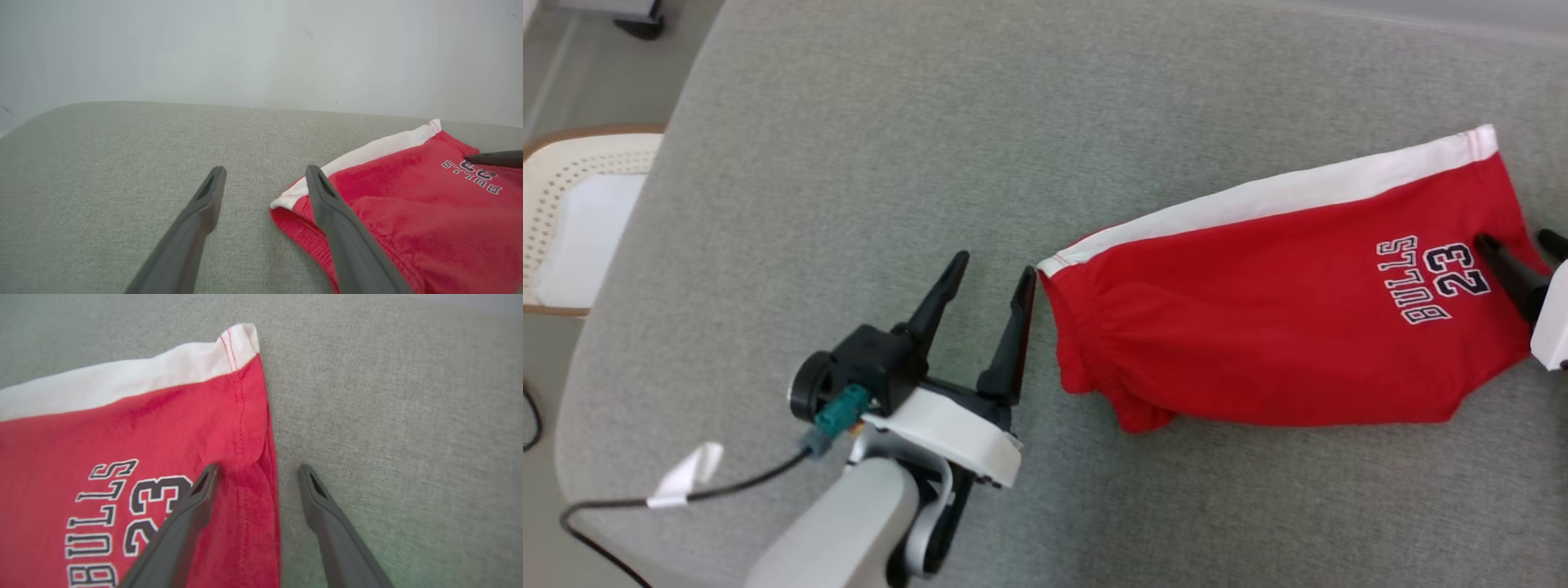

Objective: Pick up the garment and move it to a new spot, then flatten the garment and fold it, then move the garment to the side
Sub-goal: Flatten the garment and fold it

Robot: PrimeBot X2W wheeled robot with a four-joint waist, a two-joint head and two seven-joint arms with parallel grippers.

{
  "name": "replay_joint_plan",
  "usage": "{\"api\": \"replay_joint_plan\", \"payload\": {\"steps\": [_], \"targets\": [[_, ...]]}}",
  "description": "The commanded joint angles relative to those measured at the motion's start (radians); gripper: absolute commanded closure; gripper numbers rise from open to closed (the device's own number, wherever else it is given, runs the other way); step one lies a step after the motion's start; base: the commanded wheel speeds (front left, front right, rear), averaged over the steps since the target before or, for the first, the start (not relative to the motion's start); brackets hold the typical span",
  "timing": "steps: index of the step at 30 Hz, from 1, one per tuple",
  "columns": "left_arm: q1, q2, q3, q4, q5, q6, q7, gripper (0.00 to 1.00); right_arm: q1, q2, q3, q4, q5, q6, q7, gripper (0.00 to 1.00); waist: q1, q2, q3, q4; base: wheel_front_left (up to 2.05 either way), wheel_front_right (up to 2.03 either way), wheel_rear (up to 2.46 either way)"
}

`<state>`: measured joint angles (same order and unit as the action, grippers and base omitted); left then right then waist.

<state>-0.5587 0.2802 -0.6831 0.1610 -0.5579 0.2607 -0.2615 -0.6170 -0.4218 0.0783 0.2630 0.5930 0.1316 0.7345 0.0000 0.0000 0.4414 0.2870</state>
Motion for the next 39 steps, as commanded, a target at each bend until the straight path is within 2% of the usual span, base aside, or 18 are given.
{"api": "replay_joint_plan", "payload": {"steps": [1, 2, 3, 4, 8, 13, 19, 24, 28, 31, 35, 39], "targets": [[0.030, -0.014, 0.007, -0.009, 0.034, 0.002, -0.003, 0.00, 0.009, 0.020, 0.019, 0.032, -0.009, -0.002, 0.030, 0.00, 0.0000, 0.0000, 0.007, 0.025, 0.00, 0.00, 0.00], [0.052, -0.023, 0.009, -0.011, 0.047, -0.005, -0.003, 0.00, 0.010, 0.030, 0.035, 0.037, -0.013, -0.001, 0.038, 0.03, 0.0000, 0.0000, 0.006, 0.031, 0.00, 0.00, 0.00], [0.070, -0.034, 0.013, -0.011, 0.062, -0.011, -0.003, 0.00, 0.006, 0.043, 0.035, 0.040, -0.010, 0.000, 0.020, 0.87, 0.0000, 0.0000, 0.004, 0.035, 0.00, 0.00, 0.00], [0.085, -0.038, 0.016, -0.013, 0.088, -0.015, -0.003, 0.00, 0.008, 0.058, 0.028, 0.050, -0.005, 0.000, 0.009, 1.00, 0.0000, 0.0000, -0.001, 0.037, 0.00, 0.00, 0.00], [0.177, -0.077, 0.051, -0.024, 0.140, -0.035, -0.003, 0.00, 0.035, 0.087, 0.006, 0.061, 0.032, 0.001, -0.032, 1.00, 0.0000, 0.0000, -0.030, 0.019, 0.00, 0.00, 0.00], [0.292, -0.110, 0.126, -0.035, 0.189, -0.067, -0.003, 0.00, 0.069, 0.144, -0.122, 0.049, 0.072, -0.001, -0.112, 1.00, 0.0000, 0.0000, -0.094, -0.036, 0.00, 0.00, 0.00], [0.373, -0.148, 0.177, -0.013, 0.236, -0.117, -0.003, 0.00, 0.153, 0.154, -0.253, -0.003, 0.058, -0.001, -0.078, 1.00, 0.0000, 0.0000, -0.154, -0.082, 0.00, 0.00, 0.00], [0.392, -0.164, 0.206, 0.015, 0.277, -0.156, -0.003, 0.00, 0.148, 0.176, -0.352, -0.042, 0.022, -0.001, -0.036, 1.00, 0.0000, 0.0000, -0.176, -0.082, 0.00, 0.00, 0.00], [0.406, -0.173, 0.221, 0.030, 0.288, -0.174, -0.003, 0.00, 0.123, 0.206, -0.389, -0.080, -0.010, -0.001, 0.006, 1.00, 0.0000, 0.0000, -0.186, -0.077, 0.00, 0.00, 0.00], [0.417, -0.181, 0.237, 0.041, 0.298, -0.188, -0.003, 0.00, 0.106, 0.261, -0.379, -0.134, -0.029, -0.001, 0.073, 1.00, 0.0000, 0.0000, -0.191, -0.071, 0.00, 0.00, 0.00], [0.428, -0.192, 0.252, 0.052, 0.310, -0.202, -0.003, 0.00, 0.082, 0.338, -0.312, -0.216, -0.053, -0.001, 0.167, 1.00, 0.0000, 0.0000, -0.188, -0.063, 0.00, 0.00, 0.00], [0.416, -0.206, 0.256, 0.069, 0.316, -0.220, -0.003, 0.00, 0.069, 0.369, -0.216, -0.205, -0.088, -0.001, 0.198, 1.00, 0.0000, 0.0000, -0.184, -0.046, 0.00, 0.00, 0.00]]}}
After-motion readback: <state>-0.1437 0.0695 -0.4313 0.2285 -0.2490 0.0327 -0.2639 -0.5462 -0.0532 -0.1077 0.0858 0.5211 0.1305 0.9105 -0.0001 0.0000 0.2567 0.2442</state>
